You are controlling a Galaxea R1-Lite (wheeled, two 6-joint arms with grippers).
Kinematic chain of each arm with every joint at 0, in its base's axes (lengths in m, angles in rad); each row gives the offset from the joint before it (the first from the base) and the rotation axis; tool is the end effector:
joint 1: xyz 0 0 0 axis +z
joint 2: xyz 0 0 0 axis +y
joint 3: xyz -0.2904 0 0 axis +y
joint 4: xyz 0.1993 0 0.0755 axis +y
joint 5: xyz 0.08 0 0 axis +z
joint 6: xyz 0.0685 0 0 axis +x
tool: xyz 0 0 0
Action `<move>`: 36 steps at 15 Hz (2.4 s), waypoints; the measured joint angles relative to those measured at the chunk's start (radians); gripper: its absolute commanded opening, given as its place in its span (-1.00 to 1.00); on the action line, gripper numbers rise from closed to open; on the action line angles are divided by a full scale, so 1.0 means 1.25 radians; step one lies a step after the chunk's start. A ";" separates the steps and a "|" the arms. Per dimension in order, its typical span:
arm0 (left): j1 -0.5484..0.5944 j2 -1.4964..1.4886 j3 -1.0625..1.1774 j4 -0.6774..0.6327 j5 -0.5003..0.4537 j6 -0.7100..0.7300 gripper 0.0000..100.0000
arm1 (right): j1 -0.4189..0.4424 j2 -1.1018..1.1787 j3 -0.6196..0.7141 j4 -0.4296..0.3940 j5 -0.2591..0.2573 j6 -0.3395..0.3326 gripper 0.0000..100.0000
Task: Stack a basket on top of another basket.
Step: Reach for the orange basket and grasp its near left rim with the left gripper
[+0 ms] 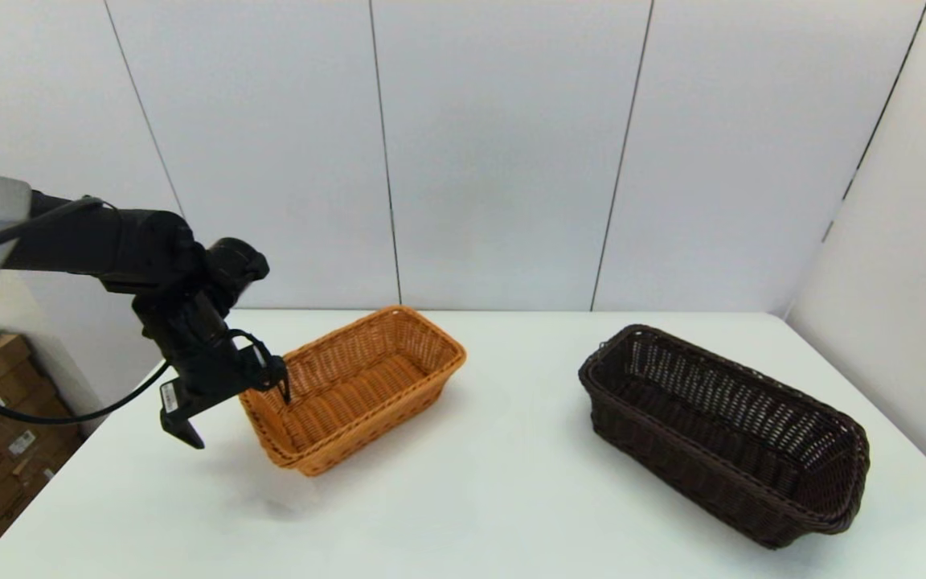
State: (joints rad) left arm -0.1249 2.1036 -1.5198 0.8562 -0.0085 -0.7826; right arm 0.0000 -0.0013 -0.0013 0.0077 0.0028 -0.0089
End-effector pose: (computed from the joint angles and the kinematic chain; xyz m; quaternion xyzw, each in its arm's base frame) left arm 0.3718 -0.0473 0.0561 -0.2506 0.6276 0.2047 0.7081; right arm 0.0572 0.0002 0.0749 -0.0044 0.0025 0.0014 1.0000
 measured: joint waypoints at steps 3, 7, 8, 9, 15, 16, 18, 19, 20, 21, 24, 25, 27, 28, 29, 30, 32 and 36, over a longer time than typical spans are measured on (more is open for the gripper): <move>-0.001 0.041 0.000 -0.010 -0.041 0.000 1.00 | 0.000 0.000 0.000 0.000 0.000 0.000 1.00; -0.001 0.069 -0.001 -0.042 -0.050 -0.001 1.00 | 0.000 0.000 0.000 0.000 0.000 0.000 1.00; -0.001 0.076 0.001 -0.045 -0.050 -0.001 1.00 | 0.000 0.000 0.000 0.000 0.000 0.000 1.00; -0.001 0.084 0.003 -0.047 -0.049 -0.002 1.00 | 0.000 0.000 0.000 0.000 0.000 0.000 1.00; -0.001 0.101 0.036 -0.093 -0.048 -0.004 1.00 | 0.000 0.000 0.000 0.000 0.000 0.000 1.00; -0.001 0.101 0.041 -0.099 -0.049 -0.005 1.00 | 0.000 0.000 0.000 0.000 0.000 0.000 1.00; -0.001 0.103 0.049 -0.104 -0.048 -0.005 1.00 | 0.000 0.000 0.000 0.000 0.000 0.001 1.00; -0.001 0.106 0.050 -0.114 -0.048 -0.005 1.00 | 0.000 0.000 0.000 0.000 0.000 0.000 1.00; -0.001 0.108 0.051 -0.118 -0.048 -0.005 1.00 | 0.000 0.000 0.000 0.000 0.000 0.000 1.00; -0.001 0.109 0.052 -0.118 -0.049 -0.005 -1.00 | 0.000 0.000 0.000 0.000 0.000 0.000 1.00; -0.001 0.112 0.057 -0.118 -0.047 -0.002 -1.00 | 0.000 0.000 0.000 0.000 0.000 0.001 1.00; -0.001 0.112 0.057 -0.118 -0.047 -0.002 -1.00 | 0.000 0.000 0.000 0.000 0.000 0.001 1.00; -0.001 0.112 0.057 -0.123 -0.048 -0.004 -1.00 | 0.000 0.000 0.000 0.000 0.000 0.000 1.00; -0.001 0.112 0.057 -0.127 -0.049 -0.004 -1.00 | 0.000 0.000 0.000 0.000 0.000 0.001 1.00; -0.001 0.112 0.056 -0.128 -0.050 -0.005 -1.00 | 0.000 0.000 0.000 0.000 0.000 0.001 1.00; 0.000 0.112 0.054 -0.132 -0.052 -0.006 -1.00 | 0.000 0.000 0.000 0.000 0.000 0.001 1.00; -0.001 0.113 0.054 -0.133 -0.051 -0.005 -1.00 | 0.000 0.000 0.000 0.000 0.000 0.000 1.00; 0.000 0.113 0.052 -0.146 -0.060 -0.004 -1.00 | 0.000 0.000 0.000 0.000 0.000 0.001 1.00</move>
State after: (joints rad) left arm -0.1249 2.2443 -1.4551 0.6738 -0.0840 -0.7874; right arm 0.0000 -0.0013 -0.0009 0.0077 0.0032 -0.0081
